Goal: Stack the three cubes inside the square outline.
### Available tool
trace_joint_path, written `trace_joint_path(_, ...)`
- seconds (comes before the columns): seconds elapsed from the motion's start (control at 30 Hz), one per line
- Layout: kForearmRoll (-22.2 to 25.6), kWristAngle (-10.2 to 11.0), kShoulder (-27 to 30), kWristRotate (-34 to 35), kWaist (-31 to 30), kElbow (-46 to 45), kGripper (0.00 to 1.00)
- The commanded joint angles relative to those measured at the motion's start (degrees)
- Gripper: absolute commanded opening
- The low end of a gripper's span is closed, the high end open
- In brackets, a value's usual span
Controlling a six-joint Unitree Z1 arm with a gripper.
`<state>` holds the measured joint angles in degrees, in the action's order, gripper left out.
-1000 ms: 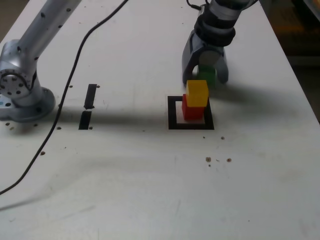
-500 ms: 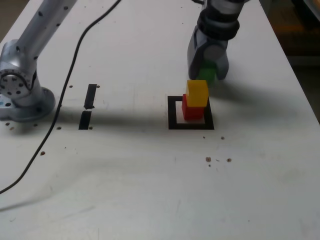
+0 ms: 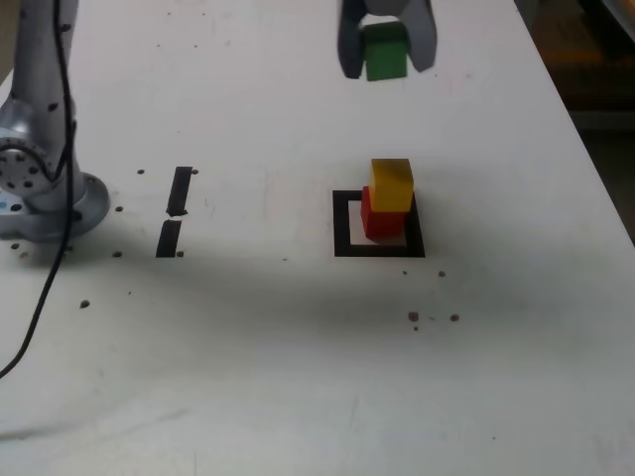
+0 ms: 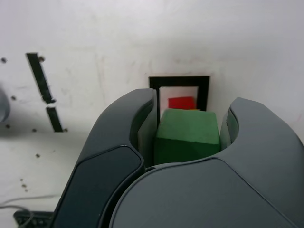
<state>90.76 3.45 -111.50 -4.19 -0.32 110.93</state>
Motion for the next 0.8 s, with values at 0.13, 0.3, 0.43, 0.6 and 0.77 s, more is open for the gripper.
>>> trace_joint_path(0.13, 0.7, -2.0, -1.1, 4.8, -4.1, -0.8, 0.1)
trace_joint_path(0.3, 0.6, -2.1, -2.4, 7.8, -6.7, -0.7, 0.1)
trace_joint_path(0.43, 0.4, -1.7, -3.9, 7.9, -6.7, -1.7, 0.1)
trace_joint_path(0.6, -0.3, -1.4, -6.4, 7.6, -6.1, -2.1, 0.1)
trace_joint_path(0.77, -0.7, -1.6, -9.1, 7.5, -6.1, -0.6, 0.1)
